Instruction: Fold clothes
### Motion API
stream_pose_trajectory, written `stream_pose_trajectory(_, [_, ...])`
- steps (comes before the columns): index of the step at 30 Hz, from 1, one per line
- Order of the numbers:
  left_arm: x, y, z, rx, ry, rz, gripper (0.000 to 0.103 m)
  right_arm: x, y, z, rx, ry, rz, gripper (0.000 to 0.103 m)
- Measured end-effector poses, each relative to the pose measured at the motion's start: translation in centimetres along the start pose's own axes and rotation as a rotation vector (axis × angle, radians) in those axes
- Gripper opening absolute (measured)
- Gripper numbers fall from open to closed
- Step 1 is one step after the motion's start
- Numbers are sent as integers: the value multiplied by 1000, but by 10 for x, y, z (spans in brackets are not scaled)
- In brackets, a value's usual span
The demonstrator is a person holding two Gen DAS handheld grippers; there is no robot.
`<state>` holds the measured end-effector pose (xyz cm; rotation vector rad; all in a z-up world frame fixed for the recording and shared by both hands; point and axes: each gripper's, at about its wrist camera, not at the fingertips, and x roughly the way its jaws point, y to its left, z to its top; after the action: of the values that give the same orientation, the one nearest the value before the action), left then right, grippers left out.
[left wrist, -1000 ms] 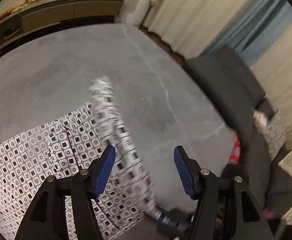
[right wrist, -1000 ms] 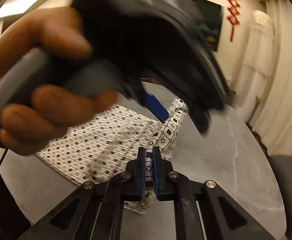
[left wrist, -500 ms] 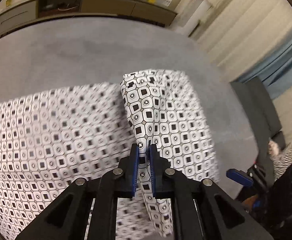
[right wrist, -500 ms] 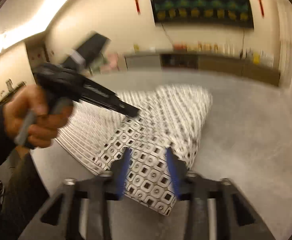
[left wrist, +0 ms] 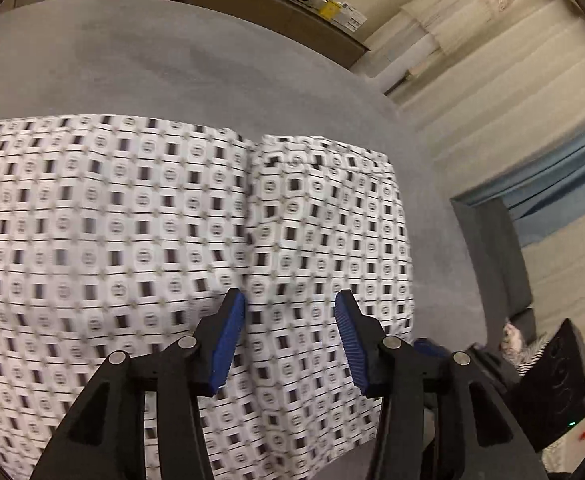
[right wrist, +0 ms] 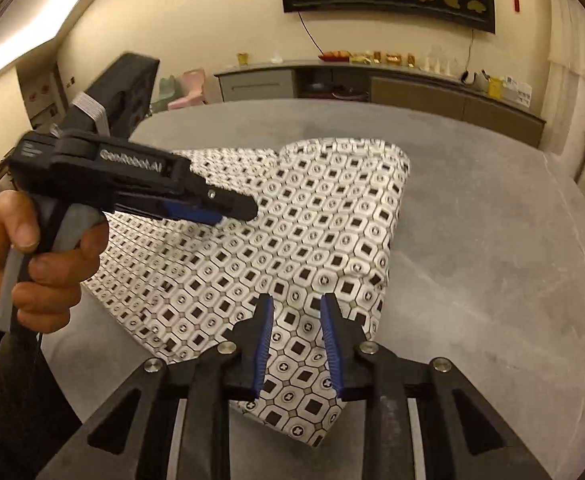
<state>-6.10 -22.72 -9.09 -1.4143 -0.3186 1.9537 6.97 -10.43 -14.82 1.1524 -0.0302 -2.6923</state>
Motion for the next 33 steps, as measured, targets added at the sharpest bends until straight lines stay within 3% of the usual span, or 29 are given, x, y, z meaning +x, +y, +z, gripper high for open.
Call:
stream_pose_trajectory(1, [5, -4, 0, 12, -10, 16, 47, 1, 2, -4, -3, 0, -2, 27])
stream_pose_trajectory(2, [10, -9, -1, 30, -29, 55, 40, 3, 3, -8, -6, 0, -3, 27])
stream_pose_trajectory(3, [14, -13, -1, 49, -47, 103, 7, 1, 5, -8, -14, -18, -6, 27])
stream_pose_trajectory(4, [17, -16, -1, 67, -60, 164, 4, -1, 6, -7, -22, -40, -9, 27])
stream_pose_trajectory(6, [9, -25, -3, 73, -99, 182, 2, -6, 9, -6, -38, -82, -14, 27])
stream_pose_trajectory(9, [-36, -31, 1, 65, -170, 160, 2, 3, 7, 3, -42, -92, 8, 27])
stream_pose_trajectory(11, [-54, -19, 6, 45, -188, 201, 2, 15, 12, 11, -54, -63, 32, 27])
stream_pose_trajectory(13, [-61, -4, 11, 21, -188, 249, 2, 42, 19, 13, -65, 47, 40, 27])
stream_pose_trajectory(16, [-22, 17, 7, -11, -71, 216, 4, 50, 27, 16, -101, 111, 4, 28])
stream_pose_trajectory(18, [-5, 25, 1, 4, -65, 293, 7, 46, 31, 21, -116, 126, -9, 28])
stream_pose_trajectory(22, [-13, 33, -13, -12, -105, 262, 11, 24, 32, 44, -133, 70, -8, 28])
stream_pose_trajectory(25, [-27, 44, -27, -33, -122, 248, 11, 31, 37, 47, -186, 100, 14, 28])
stream_pose_trajectory(26, [-32, 48, -31, -40, -128, 243, 11, 40, 38, 41, -226, 152, 0, 28])
stream_pose_trajectory(29, [-47, 58, -45, -61, -145, 229, 12, 40, 19, 37, -245, 168, -37, 32])
stream_pose_trajectory(31, [-58, 66, -55, -75, -160, 224, 14, 35, 2, 42, -228, 179, -124, 33])
stream_pose_trajectory(33, [-74, 80, -63, -89, -192, 250, 22, 32, -15, 48, -236, 182, -222, 33])
